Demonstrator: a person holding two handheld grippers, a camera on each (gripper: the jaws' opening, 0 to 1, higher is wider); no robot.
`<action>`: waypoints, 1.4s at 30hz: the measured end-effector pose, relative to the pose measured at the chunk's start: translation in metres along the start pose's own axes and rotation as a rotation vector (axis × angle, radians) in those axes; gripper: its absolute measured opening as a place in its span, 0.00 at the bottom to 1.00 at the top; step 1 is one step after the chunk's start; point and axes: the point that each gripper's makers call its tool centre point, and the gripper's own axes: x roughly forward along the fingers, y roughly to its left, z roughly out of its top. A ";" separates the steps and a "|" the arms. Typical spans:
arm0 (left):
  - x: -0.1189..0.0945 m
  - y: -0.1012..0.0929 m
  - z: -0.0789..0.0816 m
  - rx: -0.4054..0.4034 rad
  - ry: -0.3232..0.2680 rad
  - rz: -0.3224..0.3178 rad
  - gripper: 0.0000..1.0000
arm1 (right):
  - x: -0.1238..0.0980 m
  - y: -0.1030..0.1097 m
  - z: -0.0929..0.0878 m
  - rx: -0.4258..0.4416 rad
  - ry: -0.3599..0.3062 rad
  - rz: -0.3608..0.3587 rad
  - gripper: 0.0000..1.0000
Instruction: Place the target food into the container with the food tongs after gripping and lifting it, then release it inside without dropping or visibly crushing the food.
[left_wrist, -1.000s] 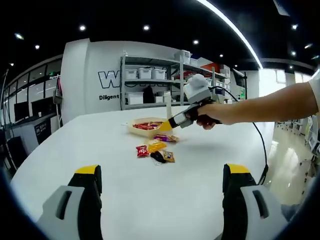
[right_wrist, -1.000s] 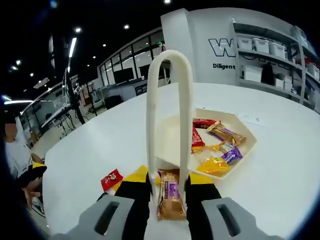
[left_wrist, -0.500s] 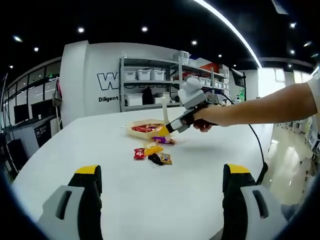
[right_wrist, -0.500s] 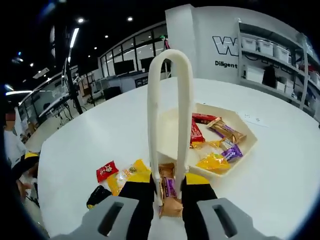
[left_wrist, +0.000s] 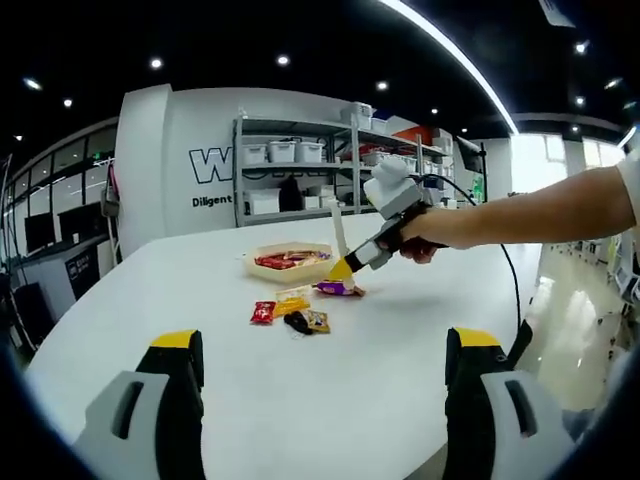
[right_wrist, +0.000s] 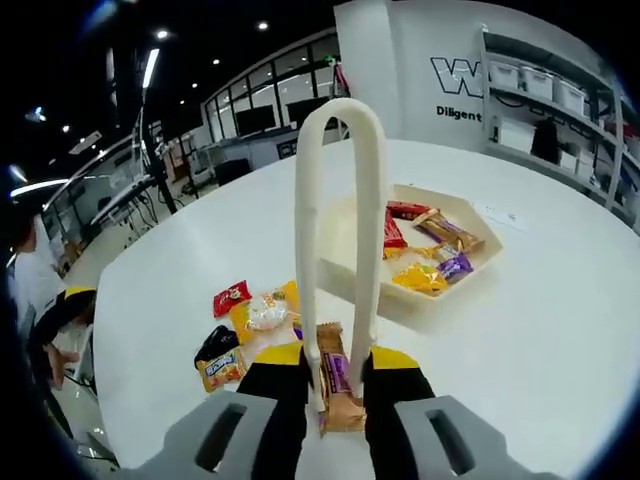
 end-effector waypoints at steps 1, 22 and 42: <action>0.001 -0.001 0.001 -0.005 -0.002 -0.001 0.99 | -0.003 0.000 -0.002 0.004 -0.001 0.003 0.16; 0.001 -0.005 0.004 0.003 -0.002 -0.001 0.99 | 0.003 0.007 -0.003 -0.031 -0.053 0.034 0.25; 0.008 -0.012 0.002 0.019 0.008 -0.017 0.98 | -0.006 0.015 -0.008 -0.009 -0.050 0.049 0.19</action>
